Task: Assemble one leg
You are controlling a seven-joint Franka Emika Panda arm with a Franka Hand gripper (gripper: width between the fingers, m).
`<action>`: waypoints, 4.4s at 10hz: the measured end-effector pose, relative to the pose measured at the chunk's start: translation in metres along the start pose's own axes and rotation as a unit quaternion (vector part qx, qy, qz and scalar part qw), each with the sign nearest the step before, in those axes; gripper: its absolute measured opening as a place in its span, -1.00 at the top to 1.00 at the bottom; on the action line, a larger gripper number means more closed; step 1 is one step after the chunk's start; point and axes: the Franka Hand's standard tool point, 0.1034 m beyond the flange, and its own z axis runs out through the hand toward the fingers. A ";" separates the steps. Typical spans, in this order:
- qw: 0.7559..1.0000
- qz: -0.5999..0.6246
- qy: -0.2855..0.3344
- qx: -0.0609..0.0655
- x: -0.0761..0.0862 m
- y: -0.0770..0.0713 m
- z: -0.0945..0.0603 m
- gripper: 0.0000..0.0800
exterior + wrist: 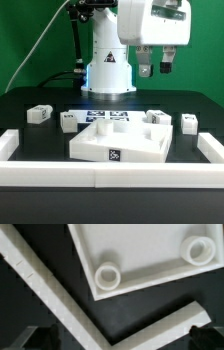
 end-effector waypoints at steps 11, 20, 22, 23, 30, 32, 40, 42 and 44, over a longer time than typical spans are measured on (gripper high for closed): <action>0.998 -0.062 0.000 0.026 -0.038 -0.028 0.057 -0.62; 0.992 -0.120 0.000 0.039 -0.048 -0.056 0.084 -0.62; 0.992 -0.119 0.009 0.036 -0.045 -0.075 0.098 -0.62; 0.992 -0.122 0.009 0.040 -0.044 -0.079 0.106 -0.62; 0.993 -0.108 0.005 0.049 -0.050 -0.078 0.118 -0.13; 0.993 -0.108 0.005 0.049 -0.050 -0.078 0.118 0.38; 0.991 -0.121 0.006 0.049 -0.052 -0.076 0.118 0.86; 0.980 -0.194 0.009 0.046 -0.063 -0.065 0.118 0.86; 0.969 -0.244 0.010 0.045 -0.066 -0.062 0.118 0.86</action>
Offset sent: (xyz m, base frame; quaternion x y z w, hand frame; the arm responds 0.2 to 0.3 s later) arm -0.0139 -0.0003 -0.0483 0.0266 0.0814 0.0026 0.9963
